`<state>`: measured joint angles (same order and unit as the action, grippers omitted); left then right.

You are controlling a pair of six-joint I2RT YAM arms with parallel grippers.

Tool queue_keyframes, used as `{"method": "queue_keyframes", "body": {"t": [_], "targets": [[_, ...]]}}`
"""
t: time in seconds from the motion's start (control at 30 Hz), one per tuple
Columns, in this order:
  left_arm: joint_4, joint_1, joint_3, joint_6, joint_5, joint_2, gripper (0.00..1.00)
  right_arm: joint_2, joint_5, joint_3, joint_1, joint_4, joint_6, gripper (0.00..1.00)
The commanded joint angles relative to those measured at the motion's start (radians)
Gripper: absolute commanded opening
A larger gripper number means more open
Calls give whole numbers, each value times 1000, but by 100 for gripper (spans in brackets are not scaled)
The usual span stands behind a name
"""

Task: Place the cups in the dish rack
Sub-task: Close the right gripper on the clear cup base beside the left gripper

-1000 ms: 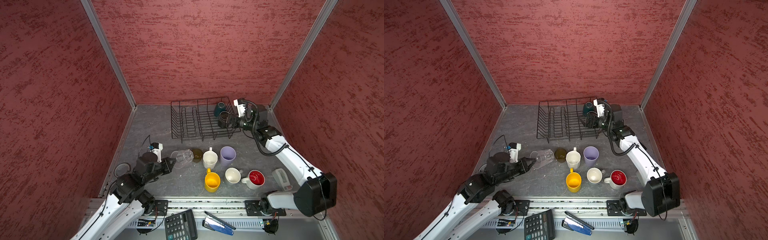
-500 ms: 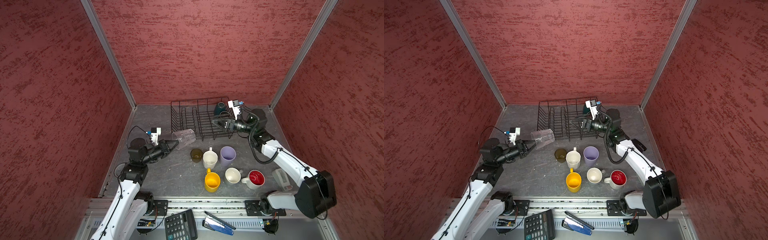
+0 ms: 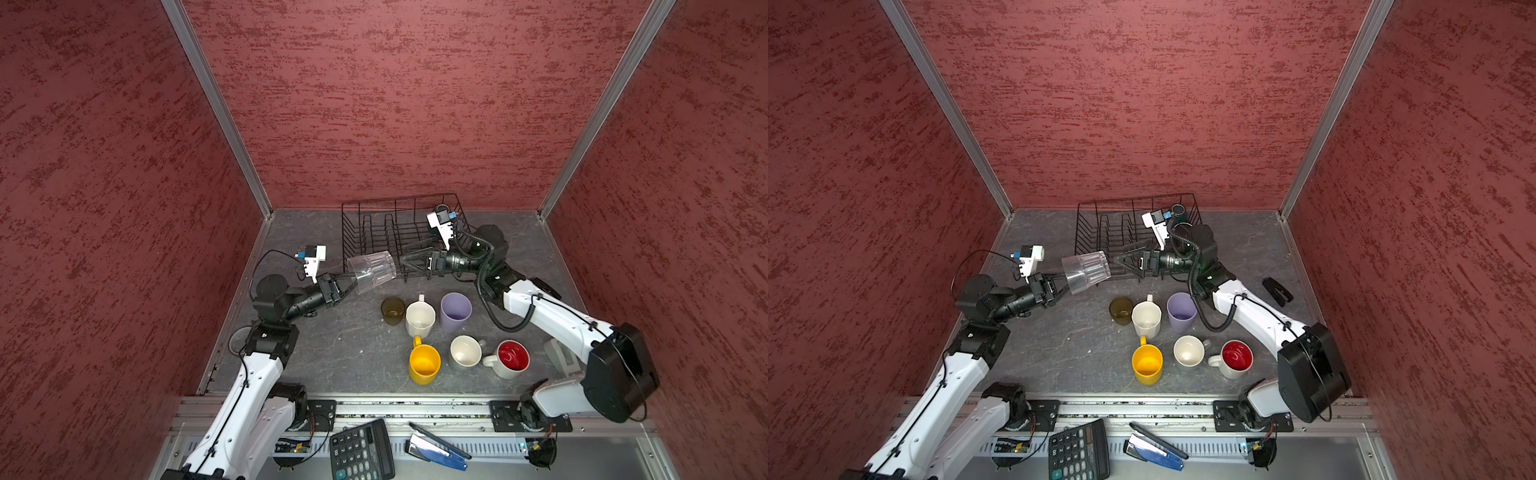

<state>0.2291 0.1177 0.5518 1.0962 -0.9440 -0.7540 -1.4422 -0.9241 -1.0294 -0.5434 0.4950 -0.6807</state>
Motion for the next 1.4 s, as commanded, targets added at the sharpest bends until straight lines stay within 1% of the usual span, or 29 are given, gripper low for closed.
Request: {"method": "queue_keyframes", "body": {"t": [0.0, 0.07, 0.2, 0.37, 0.67, 0.83, 0.93, 1.37], "targets": [[54, -5, -6, 11, -12, 8, 0, -36, -48, -27, -18, 146, -89, 99], [51, -9, -5, 10, -13, 8, 0, -56, -60, -22, -27, 210, -142, 99], [51, -11, -1, 10, -17, -7, 0, -79, -77, -19, -41, 283, -194, 99], [48, -14, -1, 10, -12, -8, 0, -79, -86, -19, -60, 304, -198, 99], [44, -16, -2, 14, -9, -8, 0, -98, -67, -38, -101, 255, -177, 99], [35, -20, -5, 13, -10, -2, 0, -106, -31, -86, -127, 117, -90, 99], [34, -19, -5, 12, -13, -8, 0, -110, -18, -100, -139, 81, -64, 98], [34, -21, -7, 10, -21, -9, 0, -156, -31, -141, -164, 60, -60, 83]]}}
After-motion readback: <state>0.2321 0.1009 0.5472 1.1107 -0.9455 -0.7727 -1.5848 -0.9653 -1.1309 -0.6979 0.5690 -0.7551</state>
